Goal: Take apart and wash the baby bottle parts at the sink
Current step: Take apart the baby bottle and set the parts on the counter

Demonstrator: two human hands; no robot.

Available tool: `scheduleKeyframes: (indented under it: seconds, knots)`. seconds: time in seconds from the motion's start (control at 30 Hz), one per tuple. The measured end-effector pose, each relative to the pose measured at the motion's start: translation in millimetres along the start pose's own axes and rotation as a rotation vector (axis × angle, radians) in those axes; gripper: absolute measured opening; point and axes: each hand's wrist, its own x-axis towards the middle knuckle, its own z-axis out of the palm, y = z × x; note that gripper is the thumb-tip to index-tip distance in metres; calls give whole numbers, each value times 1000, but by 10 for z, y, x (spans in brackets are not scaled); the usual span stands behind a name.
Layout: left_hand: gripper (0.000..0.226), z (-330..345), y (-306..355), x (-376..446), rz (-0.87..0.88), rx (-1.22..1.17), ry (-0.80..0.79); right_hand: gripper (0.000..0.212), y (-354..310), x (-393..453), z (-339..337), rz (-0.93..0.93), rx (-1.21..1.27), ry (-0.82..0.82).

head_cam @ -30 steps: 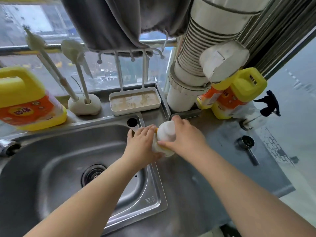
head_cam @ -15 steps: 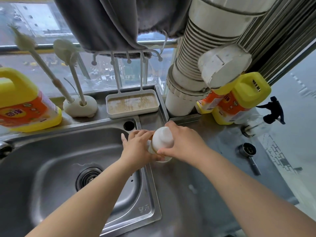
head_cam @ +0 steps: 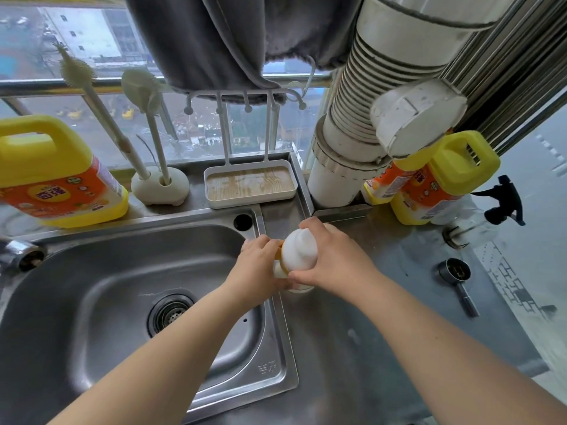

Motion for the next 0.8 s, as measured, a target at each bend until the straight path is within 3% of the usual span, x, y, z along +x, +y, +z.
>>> scheduleKeyframes:
  seconds: [0.17, 0.3, 0.37, 0.5, 0.6, 0.7, 0.8]
  knots:
    - [90, -149, -56, -140, 44, -221, 74, 73, -154, -84, -158, -44, 59, 55]
    - [119, -362, -154, -365, -57, -470, 86, 73, -309, -164, -286, 1, 202, 76]
    - [121, -431, -184, -467, -51, -430, 59, 72, -365, -171, -337, 32, 262, 78]
    - [121, -668, -116, -624, 32, -142, 274, 74, -632, -211, -419, -14, 210, 44]
    - [119, -813, -49, -705, 48, 42, 332, 72, -853, -251, -421, -47, 194, 66]
    - [122, -819, -35, -856, -36, -30, 413, 71, -1045, -291, -408, -12, 201, 114]
    - [122, -747, -14, -963, -15, -137, 499, 71, -1161, -320, -379, 30, 224, 151]
